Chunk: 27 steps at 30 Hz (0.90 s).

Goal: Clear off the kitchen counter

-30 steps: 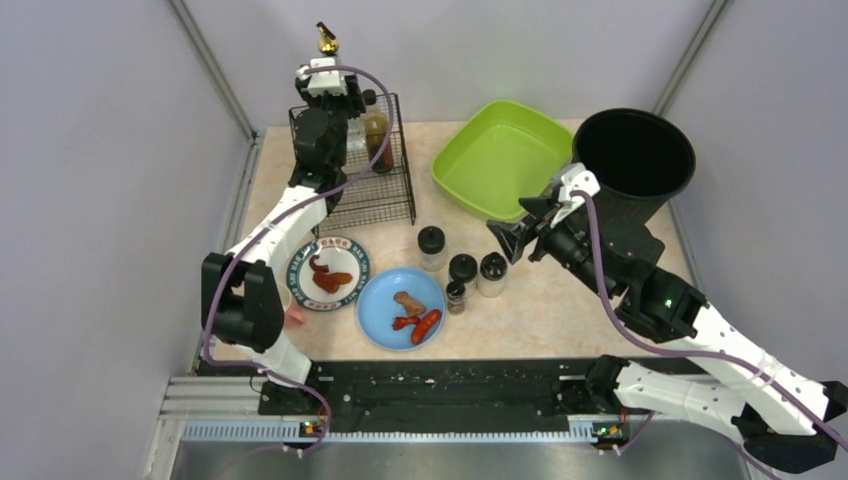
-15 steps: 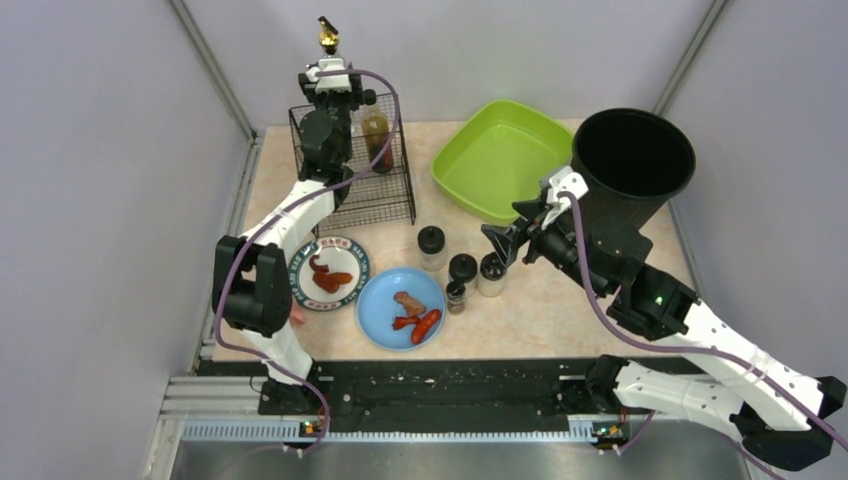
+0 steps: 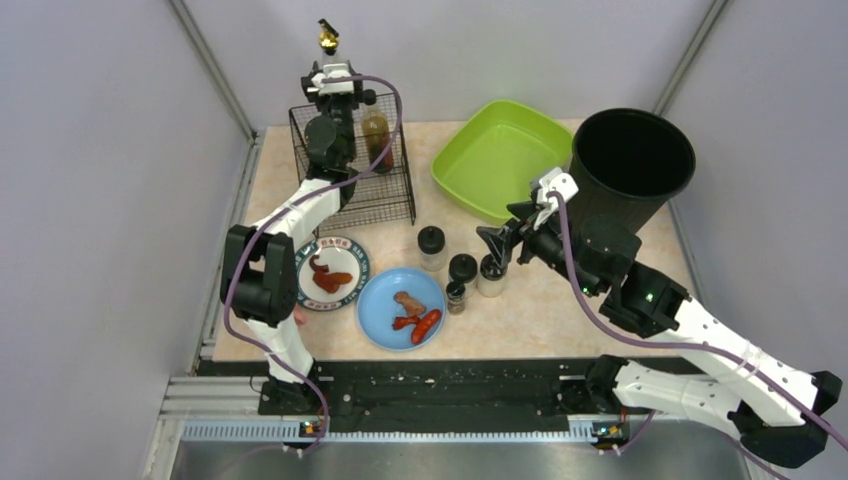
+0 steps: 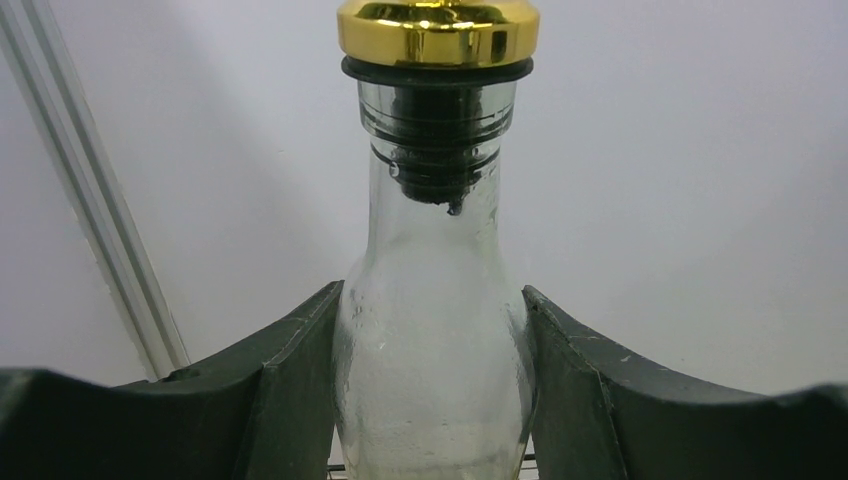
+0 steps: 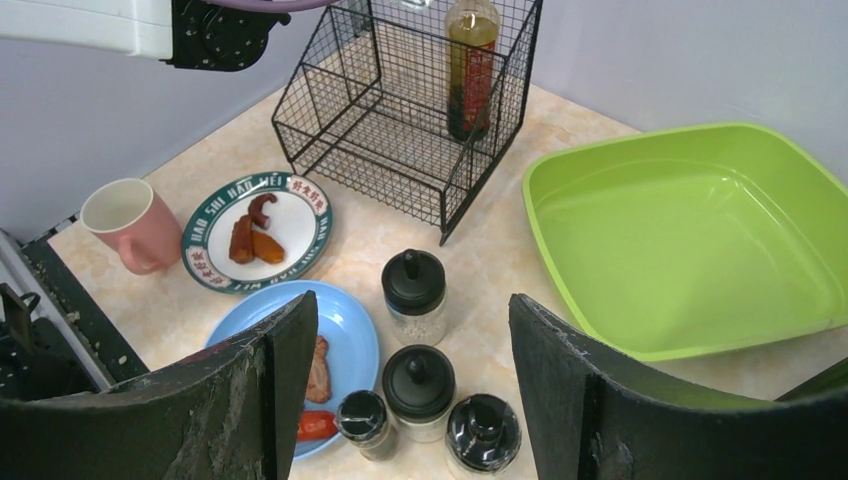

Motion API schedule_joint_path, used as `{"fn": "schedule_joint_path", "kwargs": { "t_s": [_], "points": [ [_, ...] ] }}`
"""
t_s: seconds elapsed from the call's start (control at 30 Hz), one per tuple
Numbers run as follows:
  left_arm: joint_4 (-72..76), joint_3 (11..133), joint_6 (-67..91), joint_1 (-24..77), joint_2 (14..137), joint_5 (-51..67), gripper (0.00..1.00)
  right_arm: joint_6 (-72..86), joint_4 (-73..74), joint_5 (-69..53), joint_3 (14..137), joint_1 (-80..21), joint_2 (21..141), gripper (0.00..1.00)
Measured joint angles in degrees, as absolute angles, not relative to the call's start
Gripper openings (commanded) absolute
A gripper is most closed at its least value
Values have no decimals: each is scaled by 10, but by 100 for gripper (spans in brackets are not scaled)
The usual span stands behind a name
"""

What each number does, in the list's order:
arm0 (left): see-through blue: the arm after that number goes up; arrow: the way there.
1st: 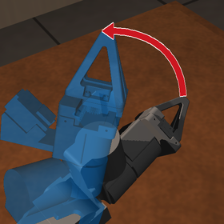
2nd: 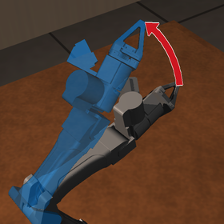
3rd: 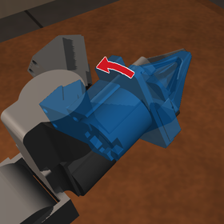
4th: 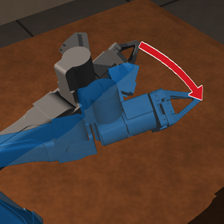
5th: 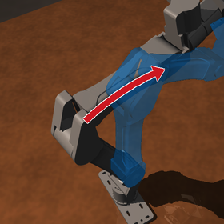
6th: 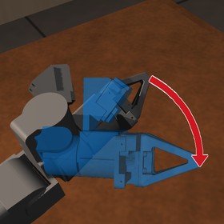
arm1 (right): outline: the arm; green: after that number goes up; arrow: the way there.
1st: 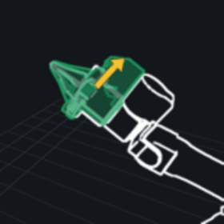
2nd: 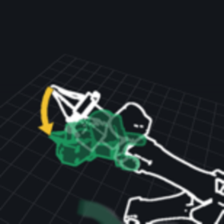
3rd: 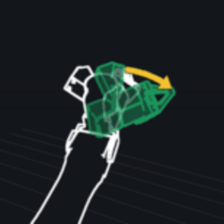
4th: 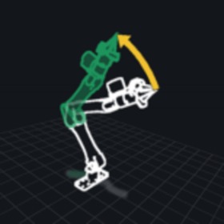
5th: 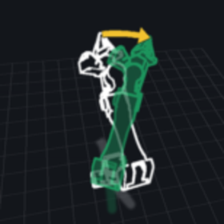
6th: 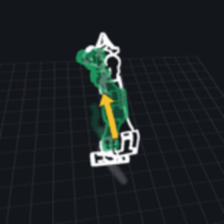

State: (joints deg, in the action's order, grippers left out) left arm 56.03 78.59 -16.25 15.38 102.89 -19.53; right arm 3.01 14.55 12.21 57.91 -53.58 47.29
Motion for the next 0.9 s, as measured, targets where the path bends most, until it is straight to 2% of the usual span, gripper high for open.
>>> {"fn": "schedule_joint_path", "kwargs": {
  "t_s": [0.9],
  "points": [
    [605,711,-104,118,1081,-232,0,31,143,113,570,-536,481,69]
  ]
}}
